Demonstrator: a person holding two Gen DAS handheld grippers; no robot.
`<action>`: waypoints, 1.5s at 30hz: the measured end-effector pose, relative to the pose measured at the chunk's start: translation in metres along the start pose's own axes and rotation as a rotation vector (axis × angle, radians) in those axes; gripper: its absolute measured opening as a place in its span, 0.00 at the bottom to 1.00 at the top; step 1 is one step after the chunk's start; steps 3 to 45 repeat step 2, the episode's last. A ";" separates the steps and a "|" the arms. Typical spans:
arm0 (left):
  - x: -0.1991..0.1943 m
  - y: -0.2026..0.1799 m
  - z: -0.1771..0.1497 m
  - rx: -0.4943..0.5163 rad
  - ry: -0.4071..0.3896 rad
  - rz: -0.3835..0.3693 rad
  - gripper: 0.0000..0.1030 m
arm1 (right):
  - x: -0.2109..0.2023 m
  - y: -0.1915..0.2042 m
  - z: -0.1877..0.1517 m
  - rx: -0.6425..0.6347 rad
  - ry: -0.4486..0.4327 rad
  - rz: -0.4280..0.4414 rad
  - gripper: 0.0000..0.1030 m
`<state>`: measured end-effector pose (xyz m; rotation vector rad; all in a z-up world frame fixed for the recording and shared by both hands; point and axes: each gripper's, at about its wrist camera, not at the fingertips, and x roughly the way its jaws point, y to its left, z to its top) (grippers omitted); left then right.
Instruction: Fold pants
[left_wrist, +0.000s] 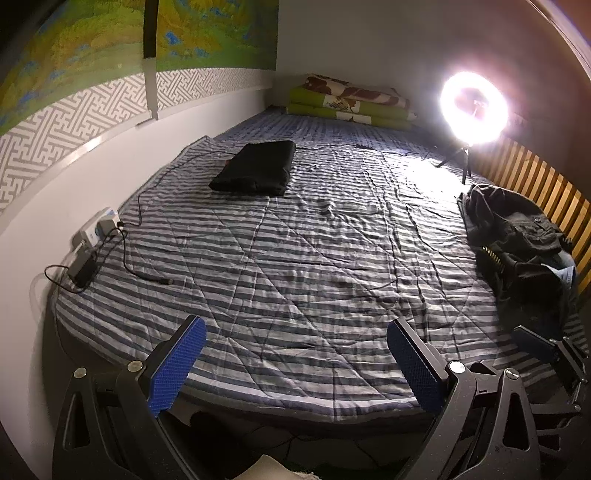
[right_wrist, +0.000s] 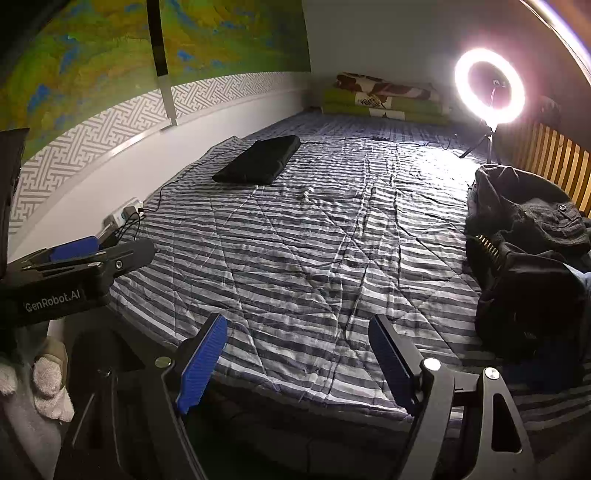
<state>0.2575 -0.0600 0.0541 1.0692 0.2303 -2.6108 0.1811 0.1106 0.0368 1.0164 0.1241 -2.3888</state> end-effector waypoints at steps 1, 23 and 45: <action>0.001 0.001 0.000 -0.003 0.005 -0.002 0.97 | 0.001 0.000 0.000 0.001 0.001 -0.001 0.73; 0.003 0.001 -0.001 -0.006 0.009 -0.003 0.97 | 0.002 0.000 0.000 0.002 0.004 -0.003 0.73; 0.003 0.001 -0.001 -0.006 0.009 -0.003 0.97 | 0.002 0.000 0.000 0.002 0.004 -0.003 0.73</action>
